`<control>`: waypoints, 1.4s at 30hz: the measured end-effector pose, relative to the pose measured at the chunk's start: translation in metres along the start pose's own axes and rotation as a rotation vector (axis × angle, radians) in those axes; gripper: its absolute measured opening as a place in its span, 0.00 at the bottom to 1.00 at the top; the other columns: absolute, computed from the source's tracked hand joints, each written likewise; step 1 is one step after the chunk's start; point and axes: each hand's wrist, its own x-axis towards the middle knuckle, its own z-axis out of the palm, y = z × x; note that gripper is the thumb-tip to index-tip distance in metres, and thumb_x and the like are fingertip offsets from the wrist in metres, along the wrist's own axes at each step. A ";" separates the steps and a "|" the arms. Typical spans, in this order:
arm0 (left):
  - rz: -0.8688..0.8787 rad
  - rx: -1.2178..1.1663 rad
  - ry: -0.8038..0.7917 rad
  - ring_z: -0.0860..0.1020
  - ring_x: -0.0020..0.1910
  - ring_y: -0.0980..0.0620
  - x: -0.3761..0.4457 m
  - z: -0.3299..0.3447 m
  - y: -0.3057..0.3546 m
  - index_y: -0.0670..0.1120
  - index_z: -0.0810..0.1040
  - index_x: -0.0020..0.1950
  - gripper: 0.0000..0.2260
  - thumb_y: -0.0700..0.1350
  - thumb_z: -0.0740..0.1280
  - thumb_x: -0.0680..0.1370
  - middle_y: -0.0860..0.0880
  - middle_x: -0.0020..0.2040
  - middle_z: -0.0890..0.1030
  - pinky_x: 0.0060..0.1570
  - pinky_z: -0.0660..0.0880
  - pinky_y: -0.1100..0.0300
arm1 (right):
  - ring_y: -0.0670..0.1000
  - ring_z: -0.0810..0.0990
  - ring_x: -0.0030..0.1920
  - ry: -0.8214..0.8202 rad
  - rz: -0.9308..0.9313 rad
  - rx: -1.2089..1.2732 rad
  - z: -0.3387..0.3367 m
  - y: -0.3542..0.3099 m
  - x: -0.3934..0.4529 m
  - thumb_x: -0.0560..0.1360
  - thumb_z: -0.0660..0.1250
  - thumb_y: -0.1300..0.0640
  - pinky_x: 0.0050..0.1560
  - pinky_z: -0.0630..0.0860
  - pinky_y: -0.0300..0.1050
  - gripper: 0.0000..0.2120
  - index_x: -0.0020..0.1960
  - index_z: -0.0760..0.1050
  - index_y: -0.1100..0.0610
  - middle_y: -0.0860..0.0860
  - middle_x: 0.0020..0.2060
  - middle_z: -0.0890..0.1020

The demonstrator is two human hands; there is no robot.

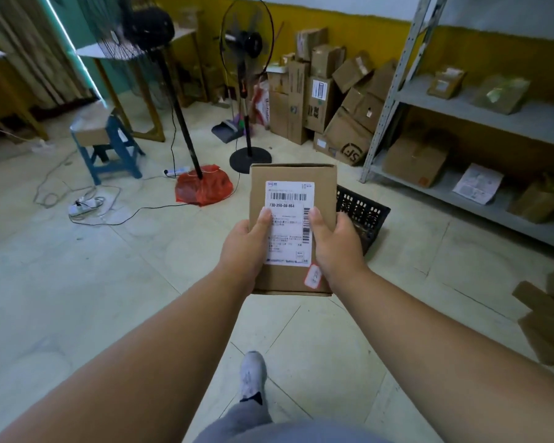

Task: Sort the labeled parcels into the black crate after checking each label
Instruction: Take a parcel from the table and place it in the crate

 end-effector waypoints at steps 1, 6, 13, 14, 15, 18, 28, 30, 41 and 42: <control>0.008 0.005 -0.003 0.86 0.45 0.50 0.023 0.002 0.005 0.54 0.80 0.56 0.26 0.72 0.61 0.71 0.52 0.46 0.87 0.50 0.82 0.45 | 0.46 0.84 0.45 0.020 0.001 0.001 0.008 0.002 0.020 0.76 0.66 0.38 0.42 0.80 0.44 0.15 0.52 0.73 0.50 0.46 0.45 0.84; 0.030 0.067 -0.080 0.86 0.45 0.52 0.153 0.024 0.038 0.56 0.80 0.55 0.25 0.71 0.60 0.71 0.54 0.46 0.87 0.49 0.82 0.47 | 0.47 0.83 0.44 0.135 0.019 -0.026 0.040 0.001 0.135 0.77 0.66 0.39 0.40 0.78 0.43 0.14 0.49 0.73 0.50 0.47 0.45 0.84; 0.147 0.186 -0.180 0.84 0.36 0.59 0.307 0.092 0.135 0.55 0.78 0.48 0.21 0.70 0.58 0.75 0.57 0.38 0.85 0.34 0.77 0.61 | 0.46 0.85 0.43 0.339 0.047 0.009 0.034 -0.045 0.290 0.78 0.64 0.39 0.40 0.83 0.46 0.13 0.51 0.73 0.48 0.45 0.46 0.84; 0.160 0.189 -0.198 0.84 0.37 0.59 0.327 0.104 0.145 0.55 0.79 0.49 0.21 0.70 0.58 0.75 0.57 0.39 0.85 0.34 0.77 0.61 | 0.46 0.85 0.44 0.369 0.051 0.009 0.032 -0.048 0.311 0.78 0.64 0.39 0.40 0.83 0.45 0.13 0.51 0.73 0.48 0.45 0.46 0.84; 0.172 0.188 -0.217 0.84 0.38 0.59 0.342 0.113 0.153 0.55 0.79 0.50 0.21 0.70 0.58 0.75 0.57 0.40 0.86 0.35 0.78 0.61 | 0.46 0.85 0.44 0.389 0.049 0.011 0.031 -0.050 0.327 0.77 0.64 0.39 0.39 0.83 0.45 0.13 0.51 0.73 0.48 0.44 0.46 0.84; 0.236 0.221 -0.273 0.83 0.36 0.64 0.389 0.150 0.176 0.57 0.78 0.51 0.21 0.70 0.57 0.75 0.60 0.39 0.85 0.29 0.75 0.67 | 0.44 0.85 0.43 0.460 0.037 0.023 0.020 -0.051 0.382 0.77 0.65 0.38 0.37 0.83 0.41 0.12 0.51 0.72 0.46 0.43 0.46 0.84; 0.306 0.264 -0.291 0.84 0.46 0.54 0.558 0.280 0.245 0.53 0.78 0.57 0.24 0.69 0.56 0.77 0.54 0.48 0.85 0.47 0.81 0.52 | 0.47 0.85 0.45 0.449 -0.003 -0.006 -0.034 -0.045 0.604 0.77 0.63 0.35 0.38 0.84 0.46 0.14 0.52 0.72 0.45 0.45 0.49 0.84; 0.325 0.282 -0.284 0.83 0.47 0.55 0.588 0.296 0.255 0.54 0.77 0.57 0.22 0.68 0.57 0.78 0.54 0.49 0.84 0.47 0.80 0.53 | 0.45 0.85 0.43 0.465 0.001 -0.037 -0.037 -0.042 0.642 0.77 0.62 0.34 0.35 0.83 0.41 0.14 0.51 0.72 0.44 0.45 0.46 0.84; 0.405 0.414 -0.382 0.79 0.56 0.54 0.784 0.362 0.286 0.54 0.73 0.68 0.16 0.49 0.64 0.80 0.51 0.62 0.77 0.55 0.79 0.53 | 0.44 0.73 0.38 0.569 0.049 -0.441 -0.032 -0.011 0.808 0.79 0.65 0.43 0.31 0.65 0.28 0.16 0.35 0.65 0.41 0.49 0.44 0.74; 0.406 0.436 -0.434 0.79 0.57 0.52 0.802 0.371 0.286 0.54 0.74 0.68 0.17 0.49 0.64 0.79 0.49 0.63 0.77 0.57 0.79 0.50 | 0.44 0.73 0.36 0.590 0.078 -0.462 -0.032 -0.004 0.819 0.79 0.66 0.45 0.29 0.63 0.28 0.17 0.34 0.65 0.42 0.48 0.41 0.75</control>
